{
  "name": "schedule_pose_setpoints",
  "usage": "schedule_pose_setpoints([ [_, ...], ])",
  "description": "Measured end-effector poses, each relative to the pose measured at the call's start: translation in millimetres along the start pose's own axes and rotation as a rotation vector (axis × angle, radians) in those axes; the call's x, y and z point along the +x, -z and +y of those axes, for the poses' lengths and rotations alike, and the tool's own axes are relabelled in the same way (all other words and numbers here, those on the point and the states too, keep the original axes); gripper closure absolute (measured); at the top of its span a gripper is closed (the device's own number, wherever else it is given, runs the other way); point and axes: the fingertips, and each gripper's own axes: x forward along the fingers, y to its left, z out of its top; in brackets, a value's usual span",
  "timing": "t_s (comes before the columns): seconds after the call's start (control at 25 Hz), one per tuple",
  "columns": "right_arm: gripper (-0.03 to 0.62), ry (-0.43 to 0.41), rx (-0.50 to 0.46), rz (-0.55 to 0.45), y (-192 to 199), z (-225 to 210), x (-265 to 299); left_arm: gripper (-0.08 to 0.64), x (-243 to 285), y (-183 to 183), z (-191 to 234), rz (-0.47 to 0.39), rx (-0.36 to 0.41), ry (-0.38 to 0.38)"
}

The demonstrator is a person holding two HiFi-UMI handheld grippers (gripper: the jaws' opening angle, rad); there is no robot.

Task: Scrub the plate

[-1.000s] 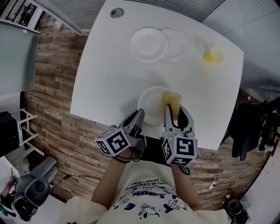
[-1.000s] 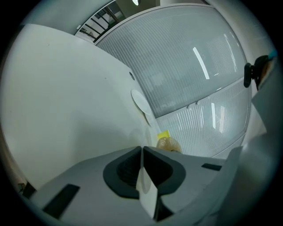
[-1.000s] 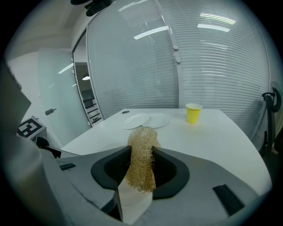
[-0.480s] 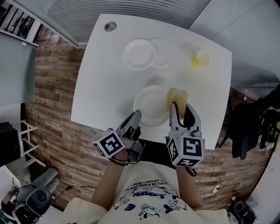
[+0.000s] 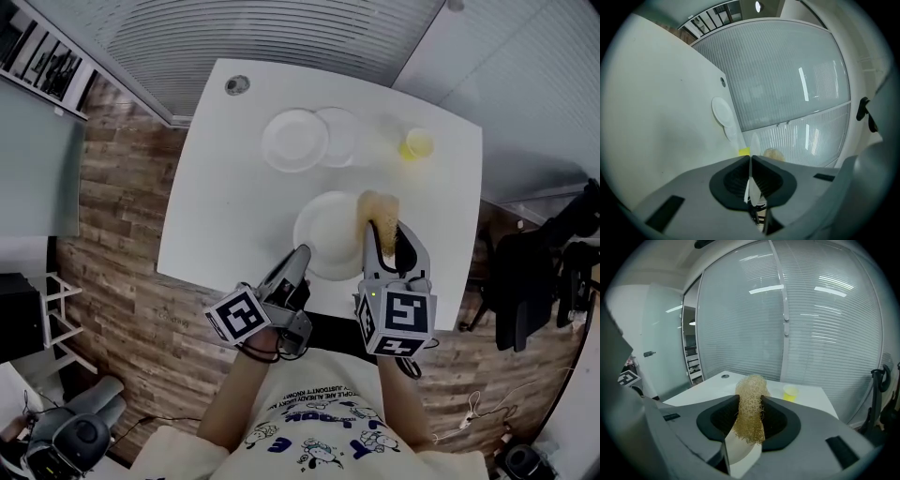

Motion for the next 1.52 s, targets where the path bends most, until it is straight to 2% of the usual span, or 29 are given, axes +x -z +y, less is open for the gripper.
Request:
schedule_pose_setpoints([
  [0.56,0.466,-0.112,-0.06,-0.038,-26,39,7,0.525,-2,-2,-22,-0.03,0.019,0.025],
  [1.04,0.466,-0.213,-0.116,-0.035,-22,74,5,0.525,-1,-14,-23,-0.066,0.018,0.037],
  [1.52,0.466,-0.275,-0.112,-0.028,-15,90,-12,0.525,-3,-28,-21,-0.103,-0.015,0.026],
])
